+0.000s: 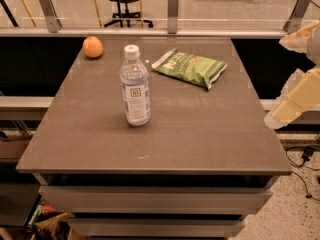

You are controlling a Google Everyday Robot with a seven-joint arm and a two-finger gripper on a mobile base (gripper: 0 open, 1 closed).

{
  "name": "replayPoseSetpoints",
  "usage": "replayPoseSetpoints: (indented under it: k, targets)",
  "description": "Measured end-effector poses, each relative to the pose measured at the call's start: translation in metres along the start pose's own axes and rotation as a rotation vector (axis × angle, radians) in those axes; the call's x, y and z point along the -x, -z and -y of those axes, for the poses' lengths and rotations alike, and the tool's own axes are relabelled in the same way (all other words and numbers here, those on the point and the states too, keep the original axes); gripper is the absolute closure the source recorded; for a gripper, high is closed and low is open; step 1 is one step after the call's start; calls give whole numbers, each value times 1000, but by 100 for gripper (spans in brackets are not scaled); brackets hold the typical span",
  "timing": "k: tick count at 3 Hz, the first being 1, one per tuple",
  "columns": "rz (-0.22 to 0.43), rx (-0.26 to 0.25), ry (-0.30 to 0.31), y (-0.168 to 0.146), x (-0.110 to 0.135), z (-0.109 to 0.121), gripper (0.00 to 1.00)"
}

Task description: Pick blue plastic bottle

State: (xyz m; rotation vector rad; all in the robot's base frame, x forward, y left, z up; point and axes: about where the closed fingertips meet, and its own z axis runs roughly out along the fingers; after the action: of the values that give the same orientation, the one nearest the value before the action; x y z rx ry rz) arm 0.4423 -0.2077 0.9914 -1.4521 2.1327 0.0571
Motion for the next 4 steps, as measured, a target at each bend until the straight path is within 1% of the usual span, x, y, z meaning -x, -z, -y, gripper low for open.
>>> replayPoseSetpoints:
  k: [1,2,3,4]
  targets:
    - [128,-9,-24,-10,7,5,0]
    - [252,-20,-37,-27,19,8,0]
    - [379,-18,-54,-49,33,9,0]
    - [482,4,-59,-68,51,5,0]
